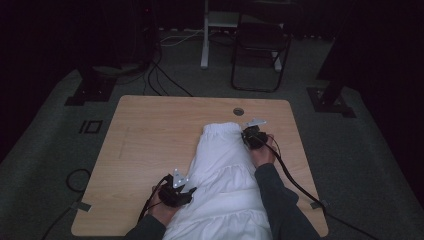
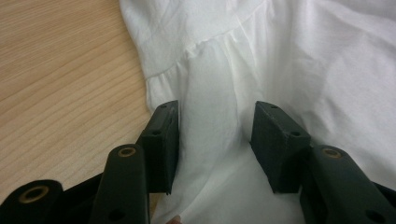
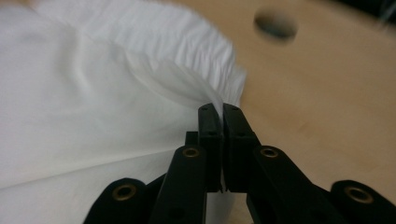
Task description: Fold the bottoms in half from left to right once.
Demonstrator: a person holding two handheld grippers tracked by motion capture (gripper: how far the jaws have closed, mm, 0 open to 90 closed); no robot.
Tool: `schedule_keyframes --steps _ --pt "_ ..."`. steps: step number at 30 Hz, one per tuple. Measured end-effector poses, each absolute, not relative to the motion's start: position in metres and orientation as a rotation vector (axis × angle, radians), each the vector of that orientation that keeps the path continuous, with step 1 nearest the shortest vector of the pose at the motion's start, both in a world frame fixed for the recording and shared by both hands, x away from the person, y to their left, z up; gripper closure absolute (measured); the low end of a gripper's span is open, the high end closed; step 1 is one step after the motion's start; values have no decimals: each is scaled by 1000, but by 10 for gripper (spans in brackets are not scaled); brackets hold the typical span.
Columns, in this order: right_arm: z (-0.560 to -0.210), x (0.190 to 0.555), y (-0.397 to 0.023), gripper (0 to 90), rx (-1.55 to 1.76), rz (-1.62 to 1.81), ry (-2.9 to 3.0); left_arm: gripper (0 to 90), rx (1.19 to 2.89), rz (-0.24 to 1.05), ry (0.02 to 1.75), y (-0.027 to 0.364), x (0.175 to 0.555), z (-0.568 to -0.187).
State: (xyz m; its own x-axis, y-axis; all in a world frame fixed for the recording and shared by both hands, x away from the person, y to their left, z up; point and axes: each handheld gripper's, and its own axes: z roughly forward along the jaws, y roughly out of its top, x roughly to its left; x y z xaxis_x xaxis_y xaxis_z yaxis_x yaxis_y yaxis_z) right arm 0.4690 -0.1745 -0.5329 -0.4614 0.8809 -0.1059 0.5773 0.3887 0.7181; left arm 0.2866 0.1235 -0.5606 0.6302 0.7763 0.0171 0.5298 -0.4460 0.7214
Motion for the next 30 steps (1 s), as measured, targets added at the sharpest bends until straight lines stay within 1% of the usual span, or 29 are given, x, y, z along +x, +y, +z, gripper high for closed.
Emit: schedule_keyframes --steps 1,2,3,4,5,6,7,8,10,12,13,14,16,17,18,19,20,21,22,23,25,27,28,29,30 --pt "-549 474 -177 733 1337 892 2193 518 2150 450 1015 124 287 -561" --pt "-551 474 -179 672 1359 919 2184 518 2151 453 1013 124 287 -561" --pt "-550 473 -182 672 1372 947 2174 517 2151 453 1013 124 287 -561" --pt "-548 472 -185 570 1387 981 2157 517 2152 453 1013 124 287 -561" --pt "-548 472 -185 570 1387 981 2157 516 2152 453 1013 124 287 -561" --pt "-541 468 -190 482 1402 1064 2109 516 2153 454 1012 124 287 -561" --pt "-541 468 -190 482 1402 1064 2109 515 2153 454 1012 124 287 -561" --pt "-536 465 -192 416 1404 1160 2084 514 2153 455 1013 124 287 -561" --pt "-539 467 -189 343 1405 1175 2108 514 2152 460 1013 123 287 -561" --pt "-543 469 -186 343 1409 1140 2130 514 2152 460 1013 123 287 -561" --pt "-554 474 -181 314 1423 1032 2164 514 2153 459 1014 124 286 -561" --pt "-558 475 -180 340 1436 1009 2163 514 2153 458 1016 124 286 -561" --pt "-559 473 -180 540 1426 1055 2143 497 2157 445 1020 125 288 -557" --pt "-558 473 -180 598 1426 1056 2153 476 2157 445 1020 125 288 -557" --pt "-558 473 -180 598 1426 1056 2153 476 2151 449 1025 127 291 -552" --pt "-557 472 -179 660 1410 1029 2160 457 2105 470 1021 131 297 -540" --pt "-558 470 -179 697 1400 1024 2155 452 2070 474 1021 133 302 -531" --pt "-558 470 -179 697 1400 1024 2155 435 2070 474 1021 133 302 -531" --pt "-558 470 -179 721 1403 1031 2148 435 2035 489 1005 132 312 -516" --pt "-560 468 -179 760 1414 1050 2131 383 2024 518 973 127 327 -504" --pt "-561 468 -179 779 1416 1064 2118 353 2014 581 957 118 353 -493" --pt "-562 467 -179 787 1426 1080 2105 344 1987 566 994 109 384 -491" --pt "-563 467 -180 788 1433 1091 2100 337 1987 566 994 109 384 -491" --pt "-563 467 -180 788 1433 1091 2100 337 1986 552 1026 104 399 -493" --pt "-564 466 -181 793 1447 1110 2089 337 1988 544 1072 92 425 -501"
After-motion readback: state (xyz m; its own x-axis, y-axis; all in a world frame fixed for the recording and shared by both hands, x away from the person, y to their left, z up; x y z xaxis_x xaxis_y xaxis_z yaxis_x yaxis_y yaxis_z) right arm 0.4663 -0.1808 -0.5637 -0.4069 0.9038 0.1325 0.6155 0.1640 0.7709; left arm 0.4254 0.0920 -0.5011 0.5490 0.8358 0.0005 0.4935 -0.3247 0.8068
